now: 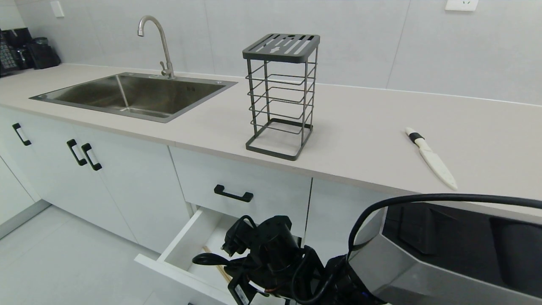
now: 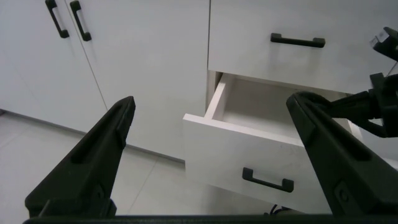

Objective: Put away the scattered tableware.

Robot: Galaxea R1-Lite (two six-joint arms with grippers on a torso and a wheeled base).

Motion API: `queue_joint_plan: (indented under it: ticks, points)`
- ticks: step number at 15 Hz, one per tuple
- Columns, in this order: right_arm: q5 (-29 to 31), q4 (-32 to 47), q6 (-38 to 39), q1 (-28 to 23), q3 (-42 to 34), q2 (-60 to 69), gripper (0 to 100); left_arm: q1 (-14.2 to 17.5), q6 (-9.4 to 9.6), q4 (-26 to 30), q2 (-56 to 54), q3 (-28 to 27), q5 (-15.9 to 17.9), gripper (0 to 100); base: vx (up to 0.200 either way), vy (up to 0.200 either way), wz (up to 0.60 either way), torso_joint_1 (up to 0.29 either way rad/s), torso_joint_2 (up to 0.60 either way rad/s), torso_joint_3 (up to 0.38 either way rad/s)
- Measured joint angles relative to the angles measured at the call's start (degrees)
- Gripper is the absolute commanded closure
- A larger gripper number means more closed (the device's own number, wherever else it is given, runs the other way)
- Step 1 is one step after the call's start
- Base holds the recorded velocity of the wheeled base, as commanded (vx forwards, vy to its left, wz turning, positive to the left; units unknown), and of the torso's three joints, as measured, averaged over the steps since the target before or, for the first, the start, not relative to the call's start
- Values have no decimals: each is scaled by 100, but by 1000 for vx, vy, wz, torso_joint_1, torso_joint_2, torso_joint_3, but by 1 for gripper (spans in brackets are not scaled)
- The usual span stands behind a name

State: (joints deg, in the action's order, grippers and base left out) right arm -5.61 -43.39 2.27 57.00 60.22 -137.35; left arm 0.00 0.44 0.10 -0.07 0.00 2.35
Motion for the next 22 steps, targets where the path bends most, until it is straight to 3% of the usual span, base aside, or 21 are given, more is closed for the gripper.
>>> queue_joint_plan:
  ticks: [16,22]
  points:
    - [99,44,-52,-373,1158,-1229,100,0,0,0,0,0,0,0,0,0,0,0,0,0]
    - [362,712,20,-422,1538,-1364,100,0,-1,0,0,0,0,0,0,0,0,0,0,0]
